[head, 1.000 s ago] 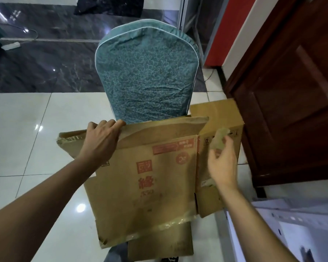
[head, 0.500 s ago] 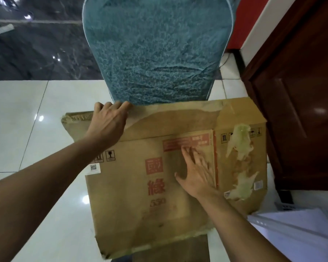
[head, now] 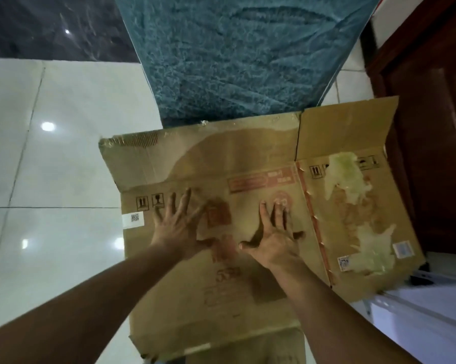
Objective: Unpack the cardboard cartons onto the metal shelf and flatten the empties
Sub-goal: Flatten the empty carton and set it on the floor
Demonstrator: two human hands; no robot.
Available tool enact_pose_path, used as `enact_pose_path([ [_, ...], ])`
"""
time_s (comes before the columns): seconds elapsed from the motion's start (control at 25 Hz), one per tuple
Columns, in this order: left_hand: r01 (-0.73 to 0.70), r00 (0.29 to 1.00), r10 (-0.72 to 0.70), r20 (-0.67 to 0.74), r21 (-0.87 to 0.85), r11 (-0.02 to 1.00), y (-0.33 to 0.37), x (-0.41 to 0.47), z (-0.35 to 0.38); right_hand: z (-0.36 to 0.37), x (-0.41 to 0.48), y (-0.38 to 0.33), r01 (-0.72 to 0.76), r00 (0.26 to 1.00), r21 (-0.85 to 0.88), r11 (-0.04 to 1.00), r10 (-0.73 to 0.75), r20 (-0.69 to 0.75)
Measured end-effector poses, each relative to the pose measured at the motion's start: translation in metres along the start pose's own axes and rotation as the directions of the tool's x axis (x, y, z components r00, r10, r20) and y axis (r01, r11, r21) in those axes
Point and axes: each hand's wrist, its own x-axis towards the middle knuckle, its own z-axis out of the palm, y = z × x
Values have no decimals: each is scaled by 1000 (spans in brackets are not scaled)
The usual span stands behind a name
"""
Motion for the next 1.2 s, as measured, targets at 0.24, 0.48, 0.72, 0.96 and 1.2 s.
enact_pose_path([
  [0.24,51,996,-48,69,-49,997,-4,-4,34,-30,19,-3,142,950,-113,983,-168,-263],
  [0.48,71,997,-69,44,-64,995,-3,5,34,-42,69,-8,111,992,-96,989,-116,-47],
  [0.72,125,992,-124,14,-91,988,24,-12,32,-11,-2,18,169,950,9,986,-160,-270],
  [0.96,70,995,-64,77,-82,994,59,-34,68,84,-72,69,14,959,39,999,-2,-283],
  [1.2,85,994,-79,72,-81,993,61,-35,59,56,-69,75,51,934,135,990,1,-358],
])
